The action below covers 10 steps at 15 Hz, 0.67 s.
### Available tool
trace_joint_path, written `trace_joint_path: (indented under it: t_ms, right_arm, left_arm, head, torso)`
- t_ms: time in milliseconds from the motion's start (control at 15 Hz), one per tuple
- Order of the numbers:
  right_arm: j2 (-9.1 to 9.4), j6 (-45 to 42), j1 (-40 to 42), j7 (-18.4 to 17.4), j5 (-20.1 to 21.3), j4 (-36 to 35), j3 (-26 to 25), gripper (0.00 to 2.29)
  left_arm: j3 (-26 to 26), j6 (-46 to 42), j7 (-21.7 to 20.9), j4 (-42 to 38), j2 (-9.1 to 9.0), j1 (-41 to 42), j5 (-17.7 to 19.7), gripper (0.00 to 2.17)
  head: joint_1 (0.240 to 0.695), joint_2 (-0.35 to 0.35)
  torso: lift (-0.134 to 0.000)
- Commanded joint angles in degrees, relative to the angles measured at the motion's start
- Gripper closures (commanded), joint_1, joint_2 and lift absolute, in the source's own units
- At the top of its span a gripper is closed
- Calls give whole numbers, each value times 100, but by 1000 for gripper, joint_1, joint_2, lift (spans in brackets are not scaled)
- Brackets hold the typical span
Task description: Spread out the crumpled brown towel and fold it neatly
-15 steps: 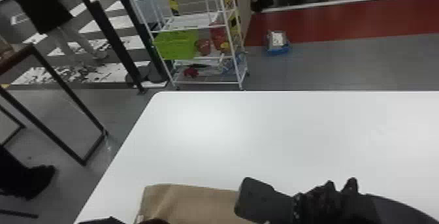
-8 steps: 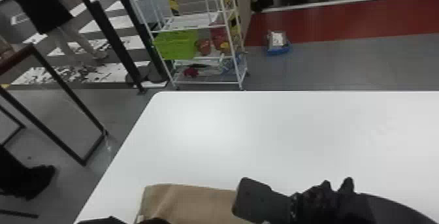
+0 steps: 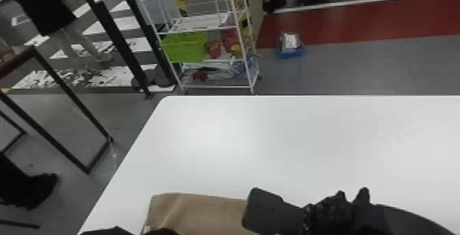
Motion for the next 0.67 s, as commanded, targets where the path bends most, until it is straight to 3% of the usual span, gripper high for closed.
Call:
trace_joint_path:
  t_ms: [0,600]
  right_arm:
    - [0,25,8,80,-4,-19,27,819]
    - [53,-28,-53,80,93,52,185,822]
  left_arm:
    - [0,9,-1,15,7,-13,0,1352]
    - [0,9,-19,15,-2,-40,-9,1352]
  head:
    - [695,350]
    - [695,350]
  torso:
    - [-122]
    - [-122]
